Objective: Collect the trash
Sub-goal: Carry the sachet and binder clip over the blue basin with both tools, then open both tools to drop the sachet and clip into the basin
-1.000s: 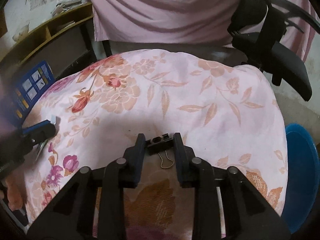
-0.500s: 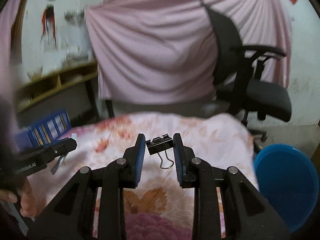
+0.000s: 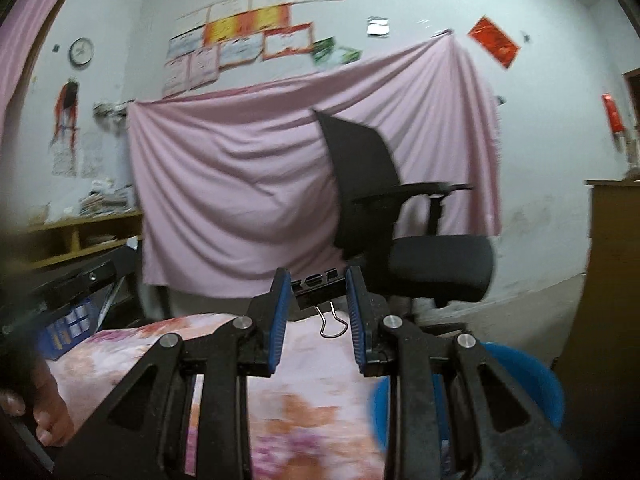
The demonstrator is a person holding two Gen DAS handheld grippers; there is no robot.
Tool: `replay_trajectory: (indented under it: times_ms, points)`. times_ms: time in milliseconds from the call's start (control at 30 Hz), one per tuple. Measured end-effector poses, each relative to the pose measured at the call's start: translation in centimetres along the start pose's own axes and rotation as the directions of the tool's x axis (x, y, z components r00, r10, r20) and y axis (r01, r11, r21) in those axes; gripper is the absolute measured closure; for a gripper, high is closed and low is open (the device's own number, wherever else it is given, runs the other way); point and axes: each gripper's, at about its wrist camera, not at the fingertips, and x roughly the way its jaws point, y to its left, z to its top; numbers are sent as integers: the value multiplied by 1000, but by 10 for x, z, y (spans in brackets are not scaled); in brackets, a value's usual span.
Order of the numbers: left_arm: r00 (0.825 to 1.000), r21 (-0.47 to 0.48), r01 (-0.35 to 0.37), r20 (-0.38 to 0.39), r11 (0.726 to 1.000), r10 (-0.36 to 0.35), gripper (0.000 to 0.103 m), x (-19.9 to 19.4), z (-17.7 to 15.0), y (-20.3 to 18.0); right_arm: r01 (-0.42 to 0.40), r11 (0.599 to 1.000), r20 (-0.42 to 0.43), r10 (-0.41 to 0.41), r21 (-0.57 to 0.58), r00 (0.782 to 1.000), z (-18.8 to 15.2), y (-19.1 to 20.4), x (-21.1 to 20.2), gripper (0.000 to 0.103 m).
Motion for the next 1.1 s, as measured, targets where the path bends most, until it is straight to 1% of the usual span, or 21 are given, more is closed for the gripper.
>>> replay_trajectory:
  times_ms: [100, 200, 300, 400, 500, 567, 633, 700, 767, 833, 900, 933, 967, 1000, 1067, 1100]
  points:
    - [999, 15, 45, -12, 999, -45, 86, 21, 2, -25, 53, 998, 20, -54, 23, 998, 5, -26, -14, 43]
    - [994, 12, 93, -51, 996, -92, 86, 47, -1, -48, 104, 992, 15, -106, 68, 994, 8, -51, -22, 43]
    - [985, 7, 128, -115, 992, -127, 86, 74, -7, -69, 146, 982, -19, -145, 121, 989, 8, -75, -22, 43]
    - [970, -18, 145, -197, 989, -145, 86, 101, -14, -83, 184, 970, -78, -173, 158, 982, 2, -94, -16, 43]
    - [946, -57, 146, -283, 988, -156, 86, 125, -23, -92, 212, 956, -136, -187, 201, 973, -6, -113, -9, 43]
    - [926, -83, 139, -342, 987, -159, 86, 138, -29, -97, 224, 948, -177, -186, 225, 966, -10, -123, -4, 43]
    - [892, -105, 141, -417, 984, -172, 86, 152, -37, -101, 237, 939, -224, -182, 250, 957, -15, -132, 3, 43]
    - [853, -118, 120, -496, 986, -163, 86, 166, -44, -104, 255, 932, -289, -177, 259, 941, -21, -140, 12, 43]
    - [820, -131, 104, -549, 986, -159, 86, 175, -50, -104, 265, 927, -324, -173, 267, 930, -27, -144, 15, 43]
    - [799, -155, 93, -578, 984, -166, 85, 177, -56, -101, 271, 922, -368, -158, 276, 916, -33, -148, 21, 43]
    - [786, -158, 77, -598, 984, -157, 84, 178, -62, -98, 274, 919, -383, -153, 285, 911, -37, -151, 21, 42]
    - [779, -156, 69, -608, 985, -151, 77, 177, -65, -96, 278, 917, -391, -154, 285, 907, -38, -151, 21, 41]
    - [776, -152, 59, -614, 987, -141, 72, 177, -68, -96, 281, 915, -401, -151, 289, 904, -40, -152, 22, 41]
    - [778, -152, 49, -614, 987, -133, 65, 177, -69, -95, 282, 913, -410, -146, 295, 900, -41, -154, 23, 41]
    - [785, -160, 41, -605, 986, -131, 62, 171, -70, -90, 289, 909, -422, -145, 300, 895, -42, -155, 24, 40]
    - [786, -158, 34, -606, 987, -124, 61, 170, -71, -89, 290, 908, -424, -145, 301, 894, -43, -154, 22, 39]
